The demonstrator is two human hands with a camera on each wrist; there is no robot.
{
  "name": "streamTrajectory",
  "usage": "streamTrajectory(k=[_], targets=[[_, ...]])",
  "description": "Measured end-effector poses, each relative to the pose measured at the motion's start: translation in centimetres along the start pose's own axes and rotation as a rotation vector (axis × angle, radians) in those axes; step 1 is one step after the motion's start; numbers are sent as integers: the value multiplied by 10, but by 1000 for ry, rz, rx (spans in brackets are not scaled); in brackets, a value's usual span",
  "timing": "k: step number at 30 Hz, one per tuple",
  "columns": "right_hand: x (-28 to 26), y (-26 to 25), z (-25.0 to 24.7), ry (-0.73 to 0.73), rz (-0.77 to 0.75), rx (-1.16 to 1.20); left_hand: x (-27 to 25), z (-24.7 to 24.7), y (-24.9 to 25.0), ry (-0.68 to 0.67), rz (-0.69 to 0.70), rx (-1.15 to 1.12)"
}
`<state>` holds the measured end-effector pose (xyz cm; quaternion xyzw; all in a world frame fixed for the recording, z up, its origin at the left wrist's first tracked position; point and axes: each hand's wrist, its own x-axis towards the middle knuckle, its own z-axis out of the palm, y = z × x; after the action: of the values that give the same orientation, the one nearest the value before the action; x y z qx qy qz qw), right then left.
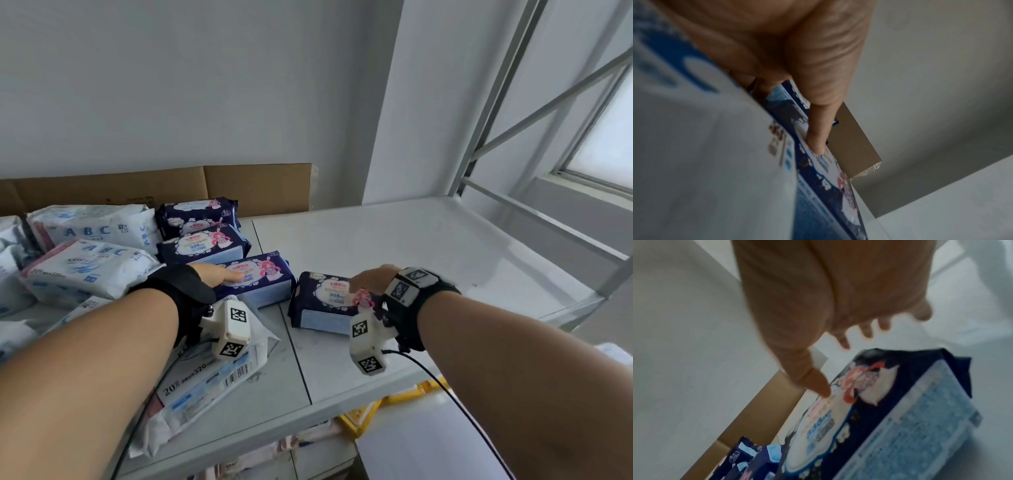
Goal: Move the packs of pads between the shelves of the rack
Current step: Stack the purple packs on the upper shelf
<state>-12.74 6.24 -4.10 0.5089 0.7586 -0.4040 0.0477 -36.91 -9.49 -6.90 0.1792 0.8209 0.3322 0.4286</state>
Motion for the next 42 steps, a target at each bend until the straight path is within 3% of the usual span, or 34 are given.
streamTrajectory(k=[3,7,13,19,24,27,31,34,38,42], targets=[[1,19,1,-9,59,205,-1,4,3,-5,9,12],[5,30,12,24,119,3,2,4,-1,58,28,83],[8,33,12,-54,206,107,8,6,1,123,8,109],[11,37,11,-87,127,559,3,18,12,65,31,-122],[0,42,-6,-65,72,630,-18,21,27,326,113,-68],[-14,60,-30,-57,26,664,-42,30,43,373,157,-65],[-37,98,-70,-14,-65,769,-76,63,69,341,221,-244],[-57,136,-102,-23,-151,937,-100,100,88,222,294,-437],[-89,203,-142,2,-196,1068,-134,171,101,145,357,-633],[-121,264,-171,7,-210,1148,-166,252,106,93,312,-736]])
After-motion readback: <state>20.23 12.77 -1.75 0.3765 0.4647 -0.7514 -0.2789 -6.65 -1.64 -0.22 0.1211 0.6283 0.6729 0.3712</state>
